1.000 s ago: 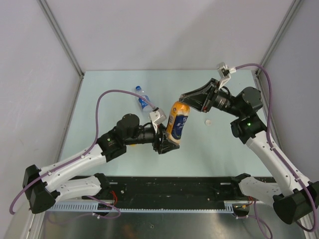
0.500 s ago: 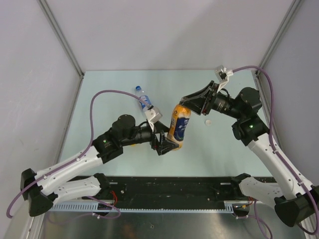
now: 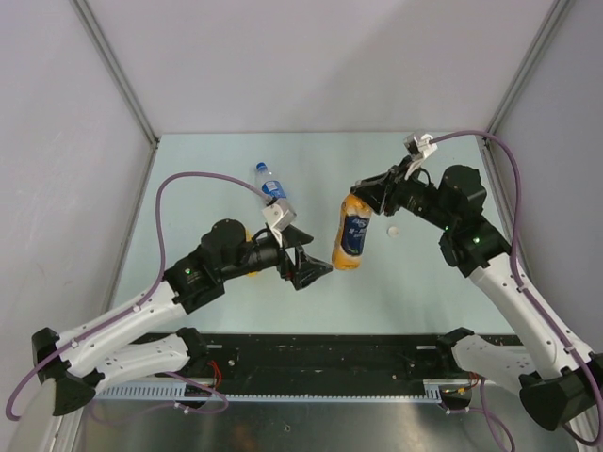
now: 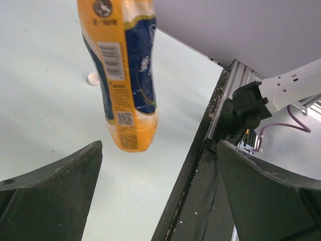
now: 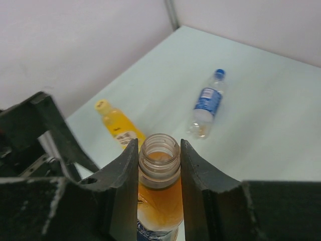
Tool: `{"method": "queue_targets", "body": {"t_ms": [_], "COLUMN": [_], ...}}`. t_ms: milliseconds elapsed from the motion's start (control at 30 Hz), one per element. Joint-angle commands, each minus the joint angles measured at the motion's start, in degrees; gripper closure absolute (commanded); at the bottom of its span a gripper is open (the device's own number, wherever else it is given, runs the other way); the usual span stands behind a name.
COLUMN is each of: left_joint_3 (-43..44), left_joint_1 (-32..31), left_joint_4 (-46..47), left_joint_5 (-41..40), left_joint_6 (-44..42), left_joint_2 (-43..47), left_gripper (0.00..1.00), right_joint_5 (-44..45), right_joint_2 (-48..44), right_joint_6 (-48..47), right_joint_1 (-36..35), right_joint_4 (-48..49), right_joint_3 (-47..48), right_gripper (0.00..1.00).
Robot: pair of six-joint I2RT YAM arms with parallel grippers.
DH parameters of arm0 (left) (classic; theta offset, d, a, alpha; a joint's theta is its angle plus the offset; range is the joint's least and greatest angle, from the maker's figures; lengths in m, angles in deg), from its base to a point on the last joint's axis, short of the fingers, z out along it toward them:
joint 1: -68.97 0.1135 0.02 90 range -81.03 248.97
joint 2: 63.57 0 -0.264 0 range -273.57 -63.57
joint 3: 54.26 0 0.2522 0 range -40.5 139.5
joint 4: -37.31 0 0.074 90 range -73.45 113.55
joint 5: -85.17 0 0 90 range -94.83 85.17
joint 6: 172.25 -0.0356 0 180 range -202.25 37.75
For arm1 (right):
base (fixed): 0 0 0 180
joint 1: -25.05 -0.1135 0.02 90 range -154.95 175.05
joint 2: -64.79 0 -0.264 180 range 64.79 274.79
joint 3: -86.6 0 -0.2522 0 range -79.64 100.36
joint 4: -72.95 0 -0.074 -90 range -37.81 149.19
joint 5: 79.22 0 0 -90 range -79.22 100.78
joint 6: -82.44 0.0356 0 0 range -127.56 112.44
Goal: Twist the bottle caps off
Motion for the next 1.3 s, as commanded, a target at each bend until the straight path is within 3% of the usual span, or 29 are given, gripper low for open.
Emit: {"method": "queue_targets", "body": {"t_ms": [0, 367, 500, 800, 1000, 1267], "left_joint_3": [1.11, 1.35, 1.49, 3.21, 4.24, 4.59], "left_joint_1": [0.09, 0.08, 0.08, 0.08, 0.07, 0.10], "left_joint_4": [-0.37, -1.25, -1.55, -2.39, -2.85, -3.13], "left_joint_5": [-0.91, -0.13, -0.17, 0.67, 2.77, 3.91], "left_joint_6": [-0.55, -0.86, -1.31, -3.05, -3.62, -4.45], "left_joint_2": [0.46, -1.26, -1.58, -4.57, -6.39, -6.16], "left_gripper": [0.01, 0.01, 0.01, 0.01, 0.01, 0.00], "right_joint_5": [11.01, 26.67, 25.88, 22.72, 22.01, 27.90], "right_joint_2": [1.51, 4.08, 2.88, -1.94, -6.96, -9.20], "right_joint_6": [-4.38, -9.60, -13.68, -13.05, -17.63, -21.81], "right_joint_1": [-0.25, 1.82, 4.78, 12.28, 13.27, 13.78], "right_joint_4": [0.08, 10.08, 16.29, 29.88, 42.01, 50.03], "right_joint_3": [1.85, -2.47, -7.45, -19.36, -29.38, -35.97], "right_gripper": [1.00, 1.00, 1.00, 1.00, 1.00, 1.00]}}
